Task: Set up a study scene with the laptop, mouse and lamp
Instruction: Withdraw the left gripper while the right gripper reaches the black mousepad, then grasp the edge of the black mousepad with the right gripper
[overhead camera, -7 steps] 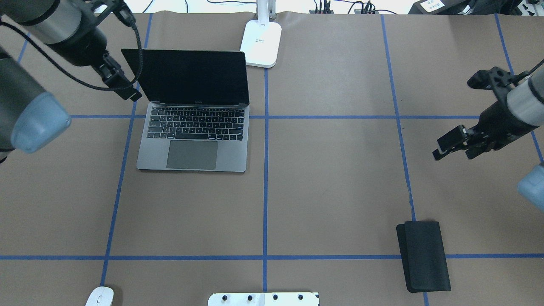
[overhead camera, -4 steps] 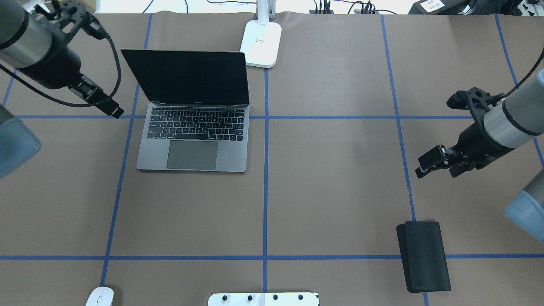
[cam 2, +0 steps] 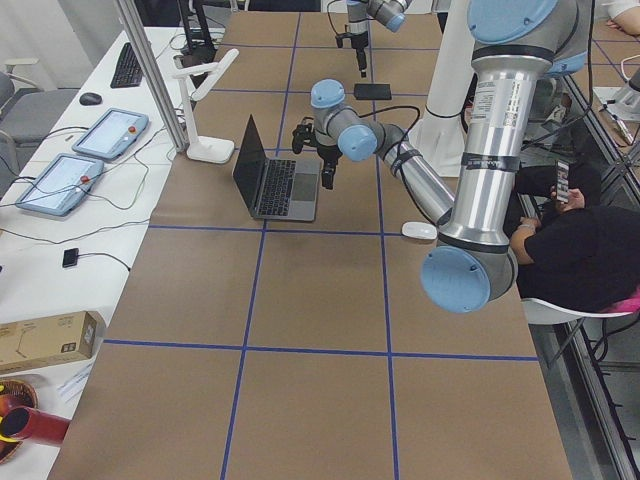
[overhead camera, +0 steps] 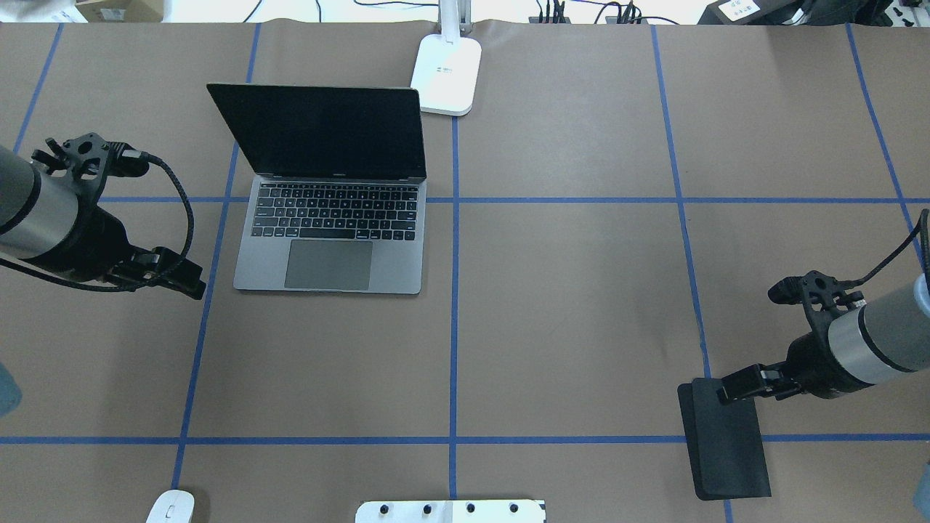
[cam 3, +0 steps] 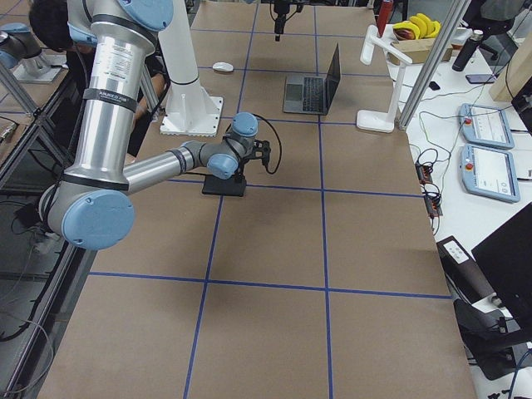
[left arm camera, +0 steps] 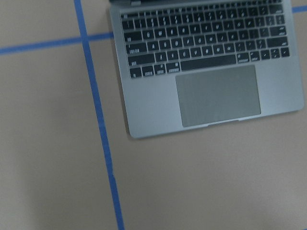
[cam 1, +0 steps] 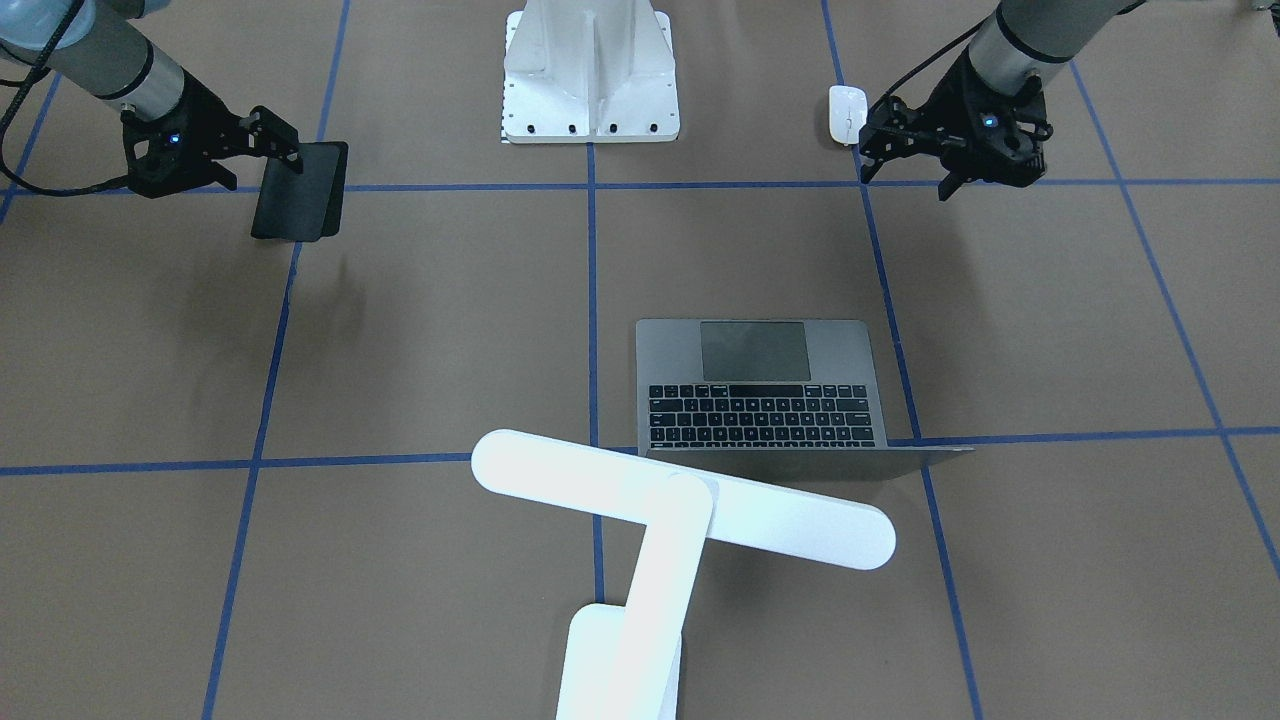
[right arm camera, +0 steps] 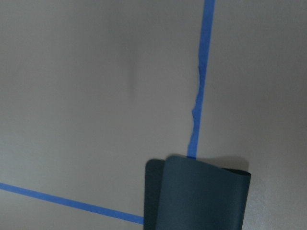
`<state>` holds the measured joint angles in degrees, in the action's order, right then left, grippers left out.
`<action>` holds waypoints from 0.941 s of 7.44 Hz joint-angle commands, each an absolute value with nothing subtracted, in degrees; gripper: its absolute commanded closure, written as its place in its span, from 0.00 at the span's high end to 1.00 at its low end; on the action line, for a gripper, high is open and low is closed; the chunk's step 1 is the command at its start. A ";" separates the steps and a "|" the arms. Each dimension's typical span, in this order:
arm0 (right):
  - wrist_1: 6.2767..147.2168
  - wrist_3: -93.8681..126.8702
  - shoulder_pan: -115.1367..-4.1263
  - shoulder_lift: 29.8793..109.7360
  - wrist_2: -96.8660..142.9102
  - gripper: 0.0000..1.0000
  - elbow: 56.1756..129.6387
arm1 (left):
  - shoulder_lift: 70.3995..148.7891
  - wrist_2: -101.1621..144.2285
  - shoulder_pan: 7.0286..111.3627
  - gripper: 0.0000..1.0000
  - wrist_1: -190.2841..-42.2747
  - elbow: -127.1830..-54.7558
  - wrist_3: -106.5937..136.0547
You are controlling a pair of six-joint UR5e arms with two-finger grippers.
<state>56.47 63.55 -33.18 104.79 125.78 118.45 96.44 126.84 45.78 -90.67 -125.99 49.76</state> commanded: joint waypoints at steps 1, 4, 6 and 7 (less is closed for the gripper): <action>56.42 63.81 -29.90 106.69 125.16 0.99 117.95 | 94.57 126.65 44.82 1.00 -91.76 -128.14 51.33; 56.43 63.81 -26.73 106.61 125.16 0.98 116.46 | 94.48 126.39 44.65 1.00 -91.84 -128.14 51.24; 56.43 63.72 -25.75 106.44 125.24 0.98 115.49 | 94.40 126.30 44.65 1.00 -91.85 -128.14 51.15; 56.43 63.63 -25.32 106.44 125.51 0.97 115.23 | 94.39 126.30 44.65 1.00 -91.85 -128.14 51.15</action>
